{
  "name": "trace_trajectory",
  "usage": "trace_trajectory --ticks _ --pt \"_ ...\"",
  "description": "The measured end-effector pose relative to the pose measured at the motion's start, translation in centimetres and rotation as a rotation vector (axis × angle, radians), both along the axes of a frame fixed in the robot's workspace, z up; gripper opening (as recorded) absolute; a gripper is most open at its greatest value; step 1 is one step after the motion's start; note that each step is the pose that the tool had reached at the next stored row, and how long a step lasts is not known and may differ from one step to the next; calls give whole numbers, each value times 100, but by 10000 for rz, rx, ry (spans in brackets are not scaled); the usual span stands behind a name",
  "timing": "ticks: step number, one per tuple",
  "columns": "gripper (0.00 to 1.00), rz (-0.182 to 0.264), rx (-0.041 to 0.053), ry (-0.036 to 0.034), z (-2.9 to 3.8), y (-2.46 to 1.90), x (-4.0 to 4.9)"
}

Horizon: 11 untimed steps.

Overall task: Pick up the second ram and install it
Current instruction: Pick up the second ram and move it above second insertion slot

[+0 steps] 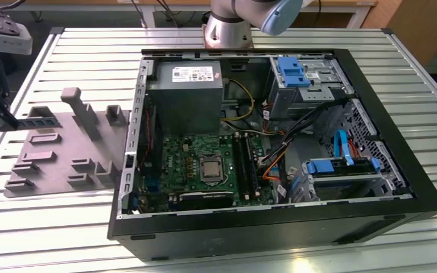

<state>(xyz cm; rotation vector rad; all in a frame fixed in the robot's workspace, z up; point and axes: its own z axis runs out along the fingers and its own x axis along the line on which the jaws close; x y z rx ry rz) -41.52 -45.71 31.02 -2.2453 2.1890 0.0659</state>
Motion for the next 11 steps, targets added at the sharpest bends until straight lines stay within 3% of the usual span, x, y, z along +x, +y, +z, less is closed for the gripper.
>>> trace_trajectory --ticks 11 --pt "14 0 0 -3 63 7 -2"
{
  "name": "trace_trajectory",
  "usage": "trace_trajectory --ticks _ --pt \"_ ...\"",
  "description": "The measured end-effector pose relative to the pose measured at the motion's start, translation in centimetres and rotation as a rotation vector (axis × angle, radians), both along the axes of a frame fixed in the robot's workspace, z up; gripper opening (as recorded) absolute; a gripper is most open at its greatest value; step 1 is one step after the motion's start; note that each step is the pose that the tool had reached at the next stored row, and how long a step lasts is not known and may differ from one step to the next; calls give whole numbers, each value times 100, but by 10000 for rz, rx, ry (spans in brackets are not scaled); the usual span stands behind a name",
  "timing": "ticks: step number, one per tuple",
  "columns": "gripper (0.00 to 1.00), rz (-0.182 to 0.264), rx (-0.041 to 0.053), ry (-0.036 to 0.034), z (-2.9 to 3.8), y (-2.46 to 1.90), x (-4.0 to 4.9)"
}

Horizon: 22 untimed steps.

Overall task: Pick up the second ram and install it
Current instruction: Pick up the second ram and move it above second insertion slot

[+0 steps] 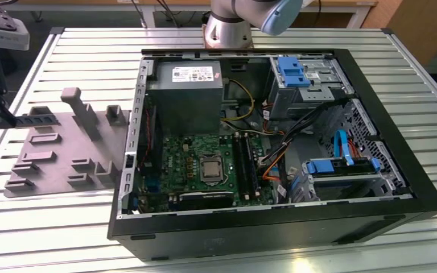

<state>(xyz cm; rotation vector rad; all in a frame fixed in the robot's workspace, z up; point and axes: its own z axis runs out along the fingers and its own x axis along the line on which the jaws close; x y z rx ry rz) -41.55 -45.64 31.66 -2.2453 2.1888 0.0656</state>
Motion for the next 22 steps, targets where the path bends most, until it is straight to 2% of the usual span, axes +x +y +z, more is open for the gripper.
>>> trace_trajectory --ticks 22 --pt "14 -2 -2 -6 152 21 -4"
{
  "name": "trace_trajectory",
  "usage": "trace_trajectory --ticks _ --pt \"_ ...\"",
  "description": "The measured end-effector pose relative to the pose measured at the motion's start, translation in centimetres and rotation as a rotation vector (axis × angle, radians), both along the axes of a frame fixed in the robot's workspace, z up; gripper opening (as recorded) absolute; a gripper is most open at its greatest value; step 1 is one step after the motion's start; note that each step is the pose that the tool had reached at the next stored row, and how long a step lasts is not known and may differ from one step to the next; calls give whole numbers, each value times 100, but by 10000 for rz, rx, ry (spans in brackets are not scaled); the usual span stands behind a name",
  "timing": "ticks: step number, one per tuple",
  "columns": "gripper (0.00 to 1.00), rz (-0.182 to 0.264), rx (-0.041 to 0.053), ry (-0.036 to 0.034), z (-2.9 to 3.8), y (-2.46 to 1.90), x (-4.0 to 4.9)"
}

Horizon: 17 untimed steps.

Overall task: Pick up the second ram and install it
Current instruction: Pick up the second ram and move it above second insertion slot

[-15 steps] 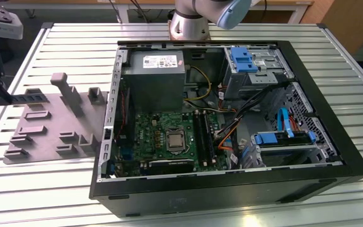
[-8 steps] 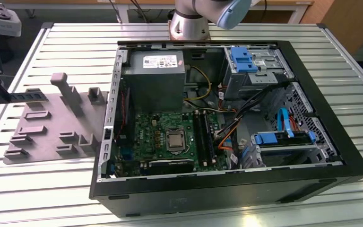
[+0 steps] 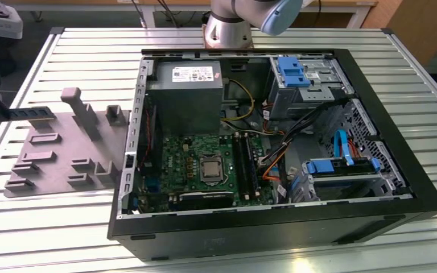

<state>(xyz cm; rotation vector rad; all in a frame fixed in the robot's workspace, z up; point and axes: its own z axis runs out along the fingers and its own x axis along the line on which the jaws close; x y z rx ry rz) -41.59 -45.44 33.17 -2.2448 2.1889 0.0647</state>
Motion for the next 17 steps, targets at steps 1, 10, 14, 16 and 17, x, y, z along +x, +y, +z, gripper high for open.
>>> trace_trajectory --ticks 1,10,14,16,17 --pt "14 0 0 0 9 1 0" --pt "14 -2 -2 0 101 10 0" --pt "14 -4 -2 0 139 12 0" --pt "14 -4 -2 0 158 13 0" --pt "14 -5 -2 -1 167 14 0"
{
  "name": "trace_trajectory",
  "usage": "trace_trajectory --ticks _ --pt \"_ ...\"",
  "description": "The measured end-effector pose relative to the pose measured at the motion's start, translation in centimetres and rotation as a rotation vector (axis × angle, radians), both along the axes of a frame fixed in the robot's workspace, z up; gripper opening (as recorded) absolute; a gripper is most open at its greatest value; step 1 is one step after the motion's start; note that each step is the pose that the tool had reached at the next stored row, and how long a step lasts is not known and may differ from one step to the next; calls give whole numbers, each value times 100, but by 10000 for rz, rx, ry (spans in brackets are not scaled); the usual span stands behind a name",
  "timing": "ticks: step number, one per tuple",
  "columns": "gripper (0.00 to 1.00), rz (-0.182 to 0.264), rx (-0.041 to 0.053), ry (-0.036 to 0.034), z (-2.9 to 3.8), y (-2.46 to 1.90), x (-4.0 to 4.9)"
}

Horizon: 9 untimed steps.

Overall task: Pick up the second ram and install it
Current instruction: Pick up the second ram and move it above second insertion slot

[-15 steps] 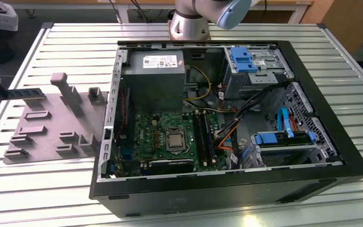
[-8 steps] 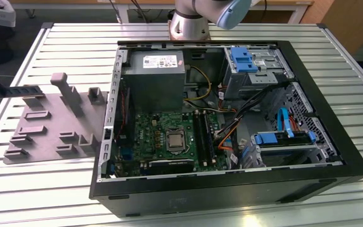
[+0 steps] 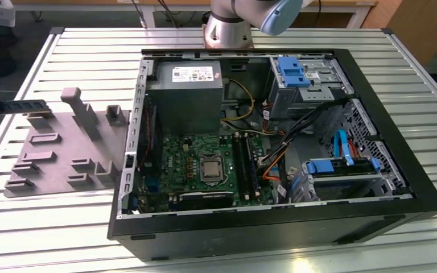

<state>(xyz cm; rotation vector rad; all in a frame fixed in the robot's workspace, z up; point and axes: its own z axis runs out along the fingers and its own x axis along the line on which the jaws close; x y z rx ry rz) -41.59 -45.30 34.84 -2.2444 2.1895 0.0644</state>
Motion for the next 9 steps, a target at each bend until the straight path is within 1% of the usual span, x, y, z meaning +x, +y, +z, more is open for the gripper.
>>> trace_trajectory --ticks 9 --pt "14 -4 -1 0 86 7 0"
